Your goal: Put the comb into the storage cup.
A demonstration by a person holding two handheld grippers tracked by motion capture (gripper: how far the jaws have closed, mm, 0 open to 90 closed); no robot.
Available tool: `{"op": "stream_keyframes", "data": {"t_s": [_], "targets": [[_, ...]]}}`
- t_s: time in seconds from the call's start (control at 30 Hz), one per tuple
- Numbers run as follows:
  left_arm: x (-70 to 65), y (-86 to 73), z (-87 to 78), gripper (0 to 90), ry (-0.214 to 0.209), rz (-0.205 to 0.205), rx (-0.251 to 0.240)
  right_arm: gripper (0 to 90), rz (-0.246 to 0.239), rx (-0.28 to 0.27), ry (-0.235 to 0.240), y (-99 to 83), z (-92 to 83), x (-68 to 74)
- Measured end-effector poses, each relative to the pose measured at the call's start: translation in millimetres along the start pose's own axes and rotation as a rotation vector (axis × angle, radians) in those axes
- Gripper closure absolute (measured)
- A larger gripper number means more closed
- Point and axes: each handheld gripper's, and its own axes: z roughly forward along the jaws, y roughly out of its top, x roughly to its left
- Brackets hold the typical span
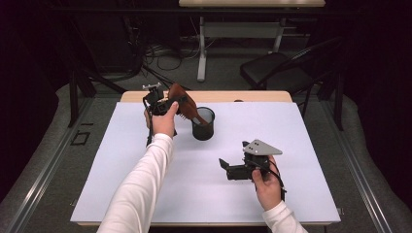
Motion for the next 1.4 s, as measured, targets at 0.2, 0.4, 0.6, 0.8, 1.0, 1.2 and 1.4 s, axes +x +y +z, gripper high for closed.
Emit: {"op": "stream_keyframes", "data": {"t_s": [0.2, 0.4, 0.6, 0.8, 1.0, 1.2, 1.4], "targets": [[0.0, -1.6, 2.3, 47.2, 0.005, 0.003, 0.004, 0.0, 0.000, 0.001, 0.000, -0.1, 0.2, 0.1], [0.0, -1.7, 2.5, 47.1, 0.007, 0.010, 0.003, 0.0, -0.001, 0.002, 0.000, -0.2, 0.1, -0.2], [-1.4, -2.4, 2.8, 47.0, 0.006, 0.016, 0.005, 0.0, -0.001, 0.002, -0.001, -0.4, 0.4, 0.0], [-3.0, -3.2, 3.7, 46.9, 0.008, 0.028, 0.004, 0.0, 0.000, 0.003, 0.000, -0.5, 0.6, 0.0], [-3.9, -3.6, 3.8, 46.6, 0.010, 0.033, 0.005, 0.0, -0.003, 0.002, 0.000, -0.5, 0.8, 0.0], [-4.1, -4.1, 3.9, 46.2, 0.013, 0.033, 0.004, 0.0, -0.002, 0.003, 0.002, -0.6, 1.2, 0.5], [-4.7, -4.7, 4.3, 45.8, 0.017, 0.040, 0.003, 0.0, 0.000, 0.007, 0.002, -0.8, 1.3, 1.0]]}}
